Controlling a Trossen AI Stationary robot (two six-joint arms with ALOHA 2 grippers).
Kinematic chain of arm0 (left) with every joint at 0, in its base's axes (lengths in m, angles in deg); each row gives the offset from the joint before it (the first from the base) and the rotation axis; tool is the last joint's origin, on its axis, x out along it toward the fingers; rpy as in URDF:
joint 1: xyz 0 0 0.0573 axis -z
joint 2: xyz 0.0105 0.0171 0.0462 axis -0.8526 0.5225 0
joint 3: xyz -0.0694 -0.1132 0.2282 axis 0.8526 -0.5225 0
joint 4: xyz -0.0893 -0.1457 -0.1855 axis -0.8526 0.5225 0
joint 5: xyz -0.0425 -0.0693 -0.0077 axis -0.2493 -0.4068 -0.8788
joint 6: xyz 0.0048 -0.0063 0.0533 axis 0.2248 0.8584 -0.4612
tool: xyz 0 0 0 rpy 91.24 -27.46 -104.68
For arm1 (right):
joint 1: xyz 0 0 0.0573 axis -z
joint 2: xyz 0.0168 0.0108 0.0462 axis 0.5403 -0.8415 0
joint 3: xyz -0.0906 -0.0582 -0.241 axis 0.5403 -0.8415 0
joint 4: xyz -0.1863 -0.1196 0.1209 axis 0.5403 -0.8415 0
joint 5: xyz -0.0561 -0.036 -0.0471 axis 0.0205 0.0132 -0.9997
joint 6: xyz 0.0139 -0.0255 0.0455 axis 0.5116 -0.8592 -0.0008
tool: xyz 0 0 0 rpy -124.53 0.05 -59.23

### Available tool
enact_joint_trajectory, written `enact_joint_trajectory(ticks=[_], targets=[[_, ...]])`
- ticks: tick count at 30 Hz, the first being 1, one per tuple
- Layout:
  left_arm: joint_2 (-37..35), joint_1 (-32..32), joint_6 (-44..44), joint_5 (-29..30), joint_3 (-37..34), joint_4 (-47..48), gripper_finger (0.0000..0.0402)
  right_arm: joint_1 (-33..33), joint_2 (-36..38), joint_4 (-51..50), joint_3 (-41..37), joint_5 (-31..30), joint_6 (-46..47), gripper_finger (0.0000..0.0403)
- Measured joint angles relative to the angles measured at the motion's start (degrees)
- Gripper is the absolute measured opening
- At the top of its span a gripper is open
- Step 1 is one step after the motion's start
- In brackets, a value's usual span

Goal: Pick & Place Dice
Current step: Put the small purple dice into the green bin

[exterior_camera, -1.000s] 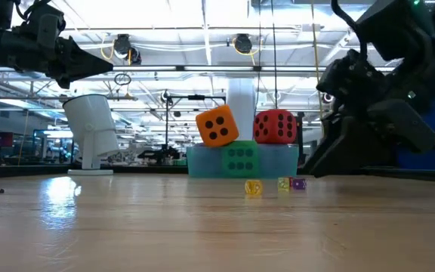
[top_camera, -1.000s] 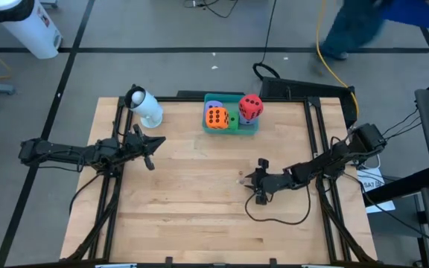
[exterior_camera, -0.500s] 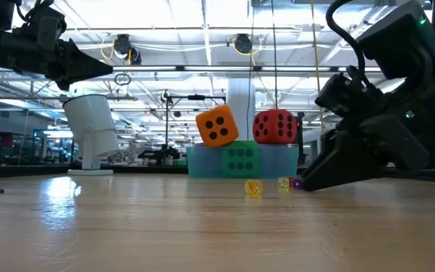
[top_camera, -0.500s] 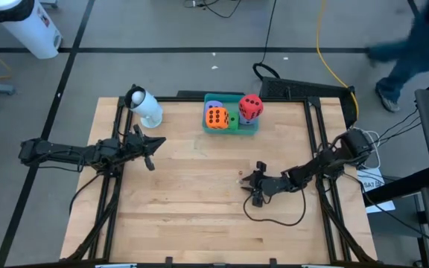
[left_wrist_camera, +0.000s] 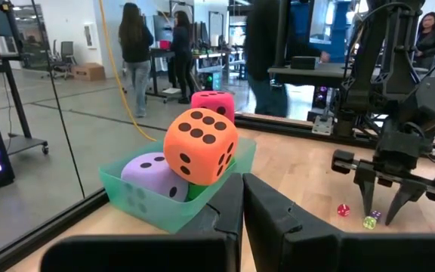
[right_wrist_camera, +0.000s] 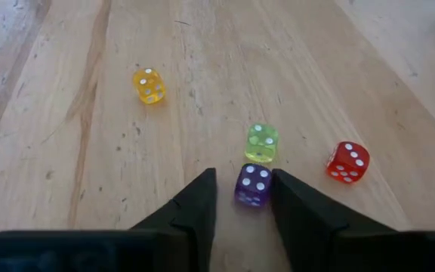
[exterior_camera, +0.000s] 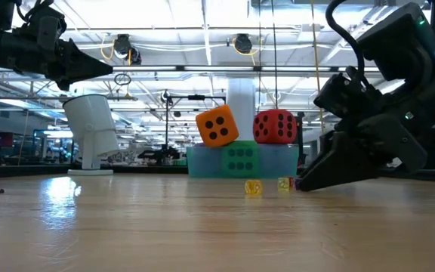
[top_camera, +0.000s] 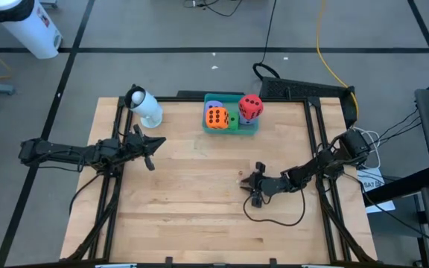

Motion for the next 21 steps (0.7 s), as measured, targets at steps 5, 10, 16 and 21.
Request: enact_joint_trajectory(ticks=[5,10,16,21], targets=[[0.0,0.0,0.0,0.0,0.0,0.0,0.0019,0.0,-0.1,0.1,0.0,-1.0,0.0,0.0052],[0.0,0.0,0.0,0.0,0.0,0.0,0.0019,0.0,1.1,-0.4,0.0,-1.1,-0.2,0.0039],[0.0,0.0,0.0,0.0,0.0,0.0,0.0019,0.7,11.4,-6.1,0.2,-1.5,-3.9,0.0044],[0.0,0.0,-0.1,0.0,0.0,0.0,0.0019,4.2,24.2,-10.6,1.3,-8.5,-12.1,0.0046]])
